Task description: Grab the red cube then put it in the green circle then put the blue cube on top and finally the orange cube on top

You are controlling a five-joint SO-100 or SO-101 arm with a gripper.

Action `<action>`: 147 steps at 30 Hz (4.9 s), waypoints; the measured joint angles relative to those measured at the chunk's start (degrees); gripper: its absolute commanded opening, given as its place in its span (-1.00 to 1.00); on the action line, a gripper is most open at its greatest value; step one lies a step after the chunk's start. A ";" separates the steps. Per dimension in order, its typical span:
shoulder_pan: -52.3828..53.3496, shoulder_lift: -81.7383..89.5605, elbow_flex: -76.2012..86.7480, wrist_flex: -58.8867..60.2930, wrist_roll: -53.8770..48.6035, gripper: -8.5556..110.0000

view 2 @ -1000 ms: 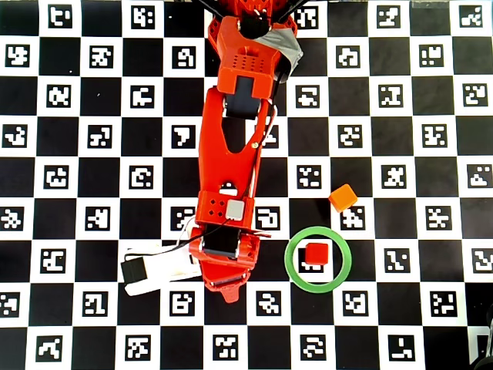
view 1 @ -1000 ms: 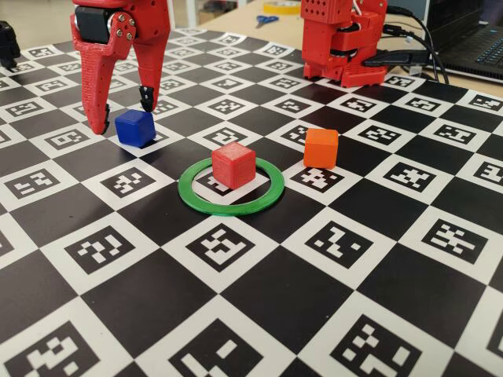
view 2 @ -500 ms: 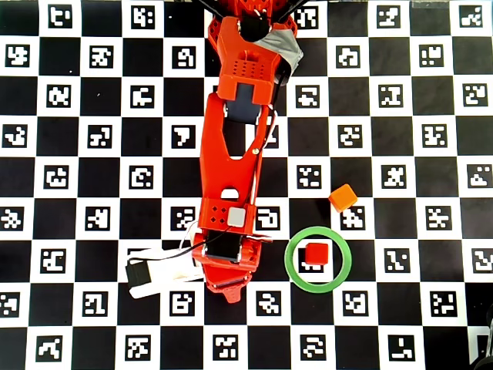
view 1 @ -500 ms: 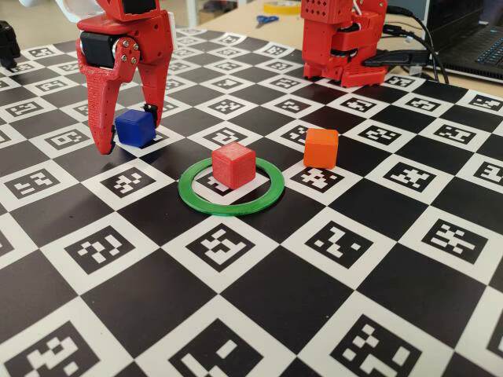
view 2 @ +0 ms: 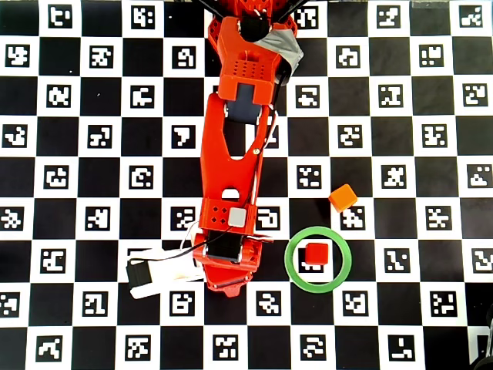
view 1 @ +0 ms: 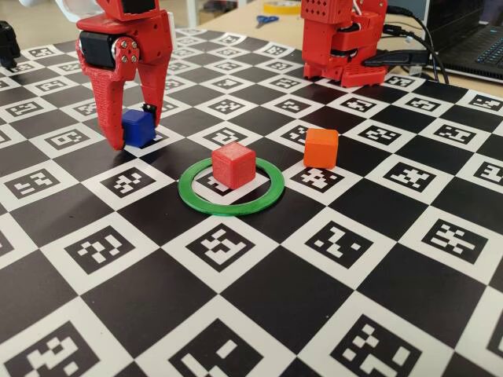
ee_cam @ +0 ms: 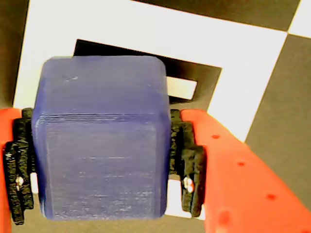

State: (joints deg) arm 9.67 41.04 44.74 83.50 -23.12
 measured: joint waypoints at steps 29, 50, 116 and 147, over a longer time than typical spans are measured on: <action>-10.37 23.73 15.56 11.34 21.62 -0.79; -25.49 26.10 4.83 13.01 42.89 -0.77; -24.26 16.08 18.54 -6.42 37.71 -0.34; -28.12 25.49 16.08 5.98 38.41 -0.19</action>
State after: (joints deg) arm -18.46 66.53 60.82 89.47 15.29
